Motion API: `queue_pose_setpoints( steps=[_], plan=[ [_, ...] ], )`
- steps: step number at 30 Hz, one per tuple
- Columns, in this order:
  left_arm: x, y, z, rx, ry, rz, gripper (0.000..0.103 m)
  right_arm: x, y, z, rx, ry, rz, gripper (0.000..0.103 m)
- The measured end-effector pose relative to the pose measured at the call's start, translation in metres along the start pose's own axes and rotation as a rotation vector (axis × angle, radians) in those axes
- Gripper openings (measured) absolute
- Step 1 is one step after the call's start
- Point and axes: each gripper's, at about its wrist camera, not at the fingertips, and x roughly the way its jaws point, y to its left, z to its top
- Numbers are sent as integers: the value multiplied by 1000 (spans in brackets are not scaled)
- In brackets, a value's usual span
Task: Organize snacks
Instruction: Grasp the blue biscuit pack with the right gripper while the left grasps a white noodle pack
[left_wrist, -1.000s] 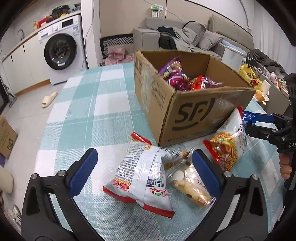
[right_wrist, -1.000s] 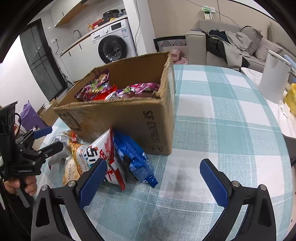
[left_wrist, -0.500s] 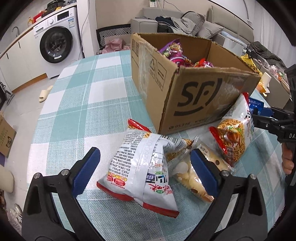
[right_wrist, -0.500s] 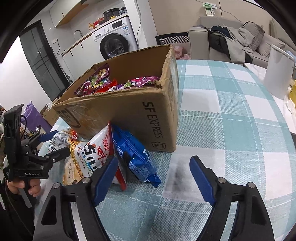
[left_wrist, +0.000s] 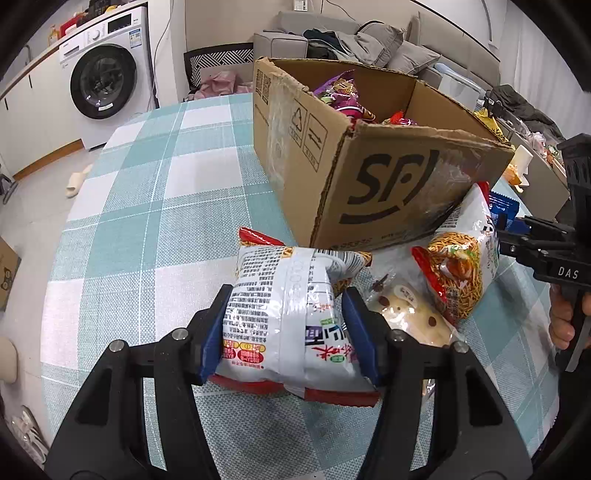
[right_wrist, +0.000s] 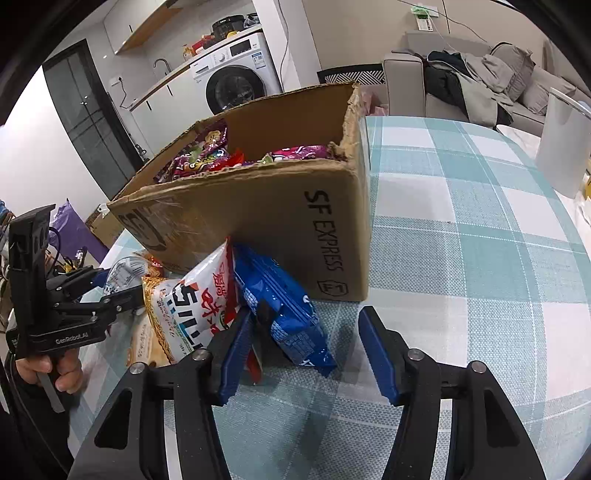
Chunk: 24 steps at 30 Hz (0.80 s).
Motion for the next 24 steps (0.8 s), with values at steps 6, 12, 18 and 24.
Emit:
queue_pose_setpoints(
  steps=[6,12,18,24],
  plan=[
    [-3,0,-1,-6,-10,-1,51,-1,4,0,-3,-17,3,54],
    [-11,2,1,-27,-49,-16,50,-1,10,-2,-34,-29,17,39],
    [-18,2,2,-34,-68,-25,49,-3,14,-3,-61,-40,31,28],
    [-30,1,2,-38,-101,-32,49,-10,18,-5,-79,-54,40,25]
  ],
)
